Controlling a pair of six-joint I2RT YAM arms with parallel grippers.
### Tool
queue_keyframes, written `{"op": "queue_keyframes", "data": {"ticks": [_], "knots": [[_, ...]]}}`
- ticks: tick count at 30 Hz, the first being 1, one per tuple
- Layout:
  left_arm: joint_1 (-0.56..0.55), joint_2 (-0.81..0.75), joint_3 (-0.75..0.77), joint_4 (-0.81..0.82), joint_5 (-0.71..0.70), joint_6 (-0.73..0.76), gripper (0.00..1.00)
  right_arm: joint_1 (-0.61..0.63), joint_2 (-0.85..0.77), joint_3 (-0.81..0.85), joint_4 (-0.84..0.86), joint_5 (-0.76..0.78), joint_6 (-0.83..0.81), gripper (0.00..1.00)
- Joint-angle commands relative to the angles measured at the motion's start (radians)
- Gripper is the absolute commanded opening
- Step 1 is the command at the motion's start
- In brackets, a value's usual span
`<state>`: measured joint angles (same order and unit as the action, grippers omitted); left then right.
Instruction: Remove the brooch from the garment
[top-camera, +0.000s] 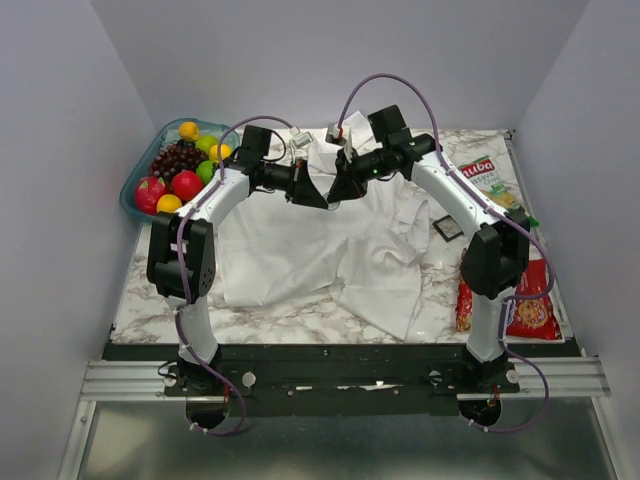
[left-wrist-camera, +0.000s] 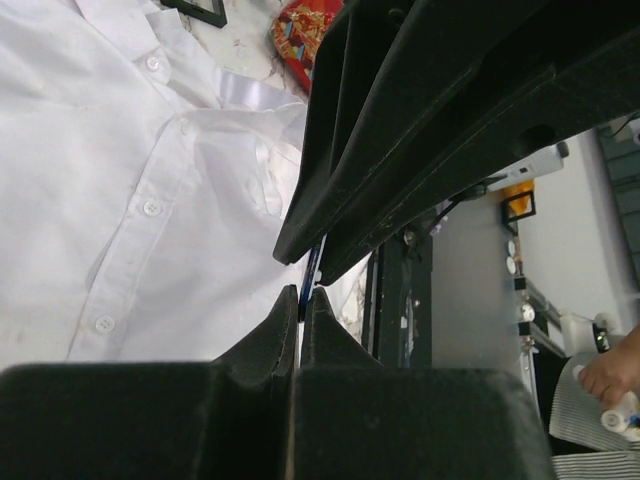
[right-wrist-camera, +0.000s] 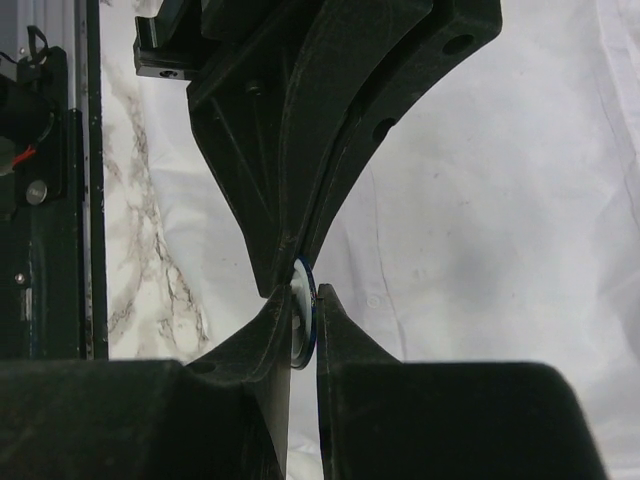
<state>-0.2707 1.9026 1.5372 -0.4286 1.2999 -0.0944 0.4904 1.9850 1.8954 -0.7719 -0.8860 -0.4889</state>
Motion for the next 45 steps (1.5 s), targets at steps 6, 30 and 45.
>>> {"op": "queue_keyframes", "data": {"ticks": [6, 30, 45], "knots": [[-0.03, -0.05, -0.13, 0.722, 0.151, -0.718, 0.0, 0.028, 0.074, -0.053, 0.085, -0.064, 0.173, 0.06], [-0.019, 0.027, -0.229, 1.562, 0.116, -1.205, 0.0, -0.056, -0.068, 0.011, 0.154, -0.123, 0.348, 0.42], [-0.016, 0.007, 0.214, 0.019, -0.352, -0.04, 0.0, -0.093, -0.164, 0.068, 0.169, -0.028, 0.346, 0.58]]}}
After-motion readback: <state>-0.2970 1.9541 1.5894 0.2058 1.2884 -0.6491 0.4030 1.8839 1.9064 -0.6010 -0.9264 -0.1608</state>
